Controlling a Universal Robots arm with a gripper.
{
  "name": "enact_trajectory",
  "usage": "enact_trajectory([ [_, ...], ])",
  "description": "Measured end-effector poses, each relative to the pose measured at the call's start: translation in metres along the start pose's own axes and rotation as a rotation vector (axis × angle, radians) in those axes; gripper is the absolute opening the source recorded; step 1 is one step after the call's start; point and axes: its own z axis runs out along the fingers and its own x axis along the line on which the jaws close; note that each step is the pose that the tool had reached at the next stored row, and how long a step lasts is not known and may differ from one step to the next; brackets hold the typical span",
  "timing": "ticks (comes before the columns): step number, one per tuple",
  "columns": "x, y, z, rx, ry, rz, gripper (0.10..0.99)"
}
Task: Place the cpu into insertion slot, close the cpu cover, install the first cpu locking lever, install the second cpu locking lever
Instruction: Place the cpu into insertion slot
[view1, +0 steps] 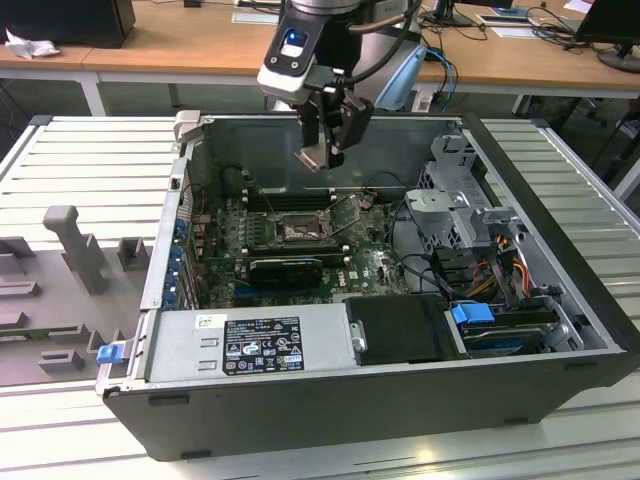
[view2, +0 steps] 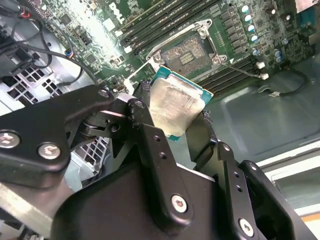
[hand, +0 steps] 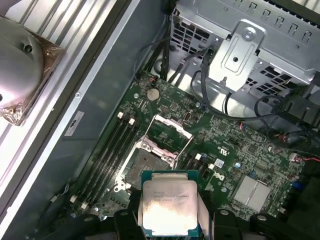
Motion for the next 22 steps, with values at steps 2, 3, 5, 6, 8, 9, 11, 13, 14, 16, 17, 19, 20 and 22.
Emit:
enact_trajectory([
  [2,0.0000,-0.0001,0.0005,-0.001,-0.0030,0.032,0.529],
  [3,0.0000,-0.0001,0.0009,-0.001,-0.0051,0.053,0.529],
  [5,0.0000,-0.0002,0.0017,-0.001,-0.0091,0.090,0.529],
  [6,-0.0001,-0.0002,0.0020,-0.001,-0.0103,0.102,0.529],
  [8,-0.0001,-0.0002,0.0025,-0.002,-0.0134,0.135,0.529],
  [9,-0.0001,-0.0002,0.0027,-0.002,-0.0145,0.147,0.529],
  [11,-0.0001,-0.0003,0.0032,-0.002,-0.0175,0.182,0.529],
  [13,-0.0001,-0.0004,0.0051,-0.004,-0.0240,0.256,0.529],
  [14,-0.0001,-0.0005,0.0057,-0.004,-0.0255,0.272,0.529],
  [16,-0.0002,-0.0007,0.0078,-0.005,-0.0290,0.313,0.529],
  [17,-0.0002,-0.0008,0.0089,-0.005,-0.0307,0.333,0.529],
  [19,-0.0002,-0.0010,0.0118,-0.006,-0.0342,0.374,0.529],
  [20,-0.0001,-0.0013,0.0125,-0.006,-0.0351,0.384,0.529],
  [22,0.0004,-0.0023,0.0132,-0.006,-0.0360,0.395,0.529],
])
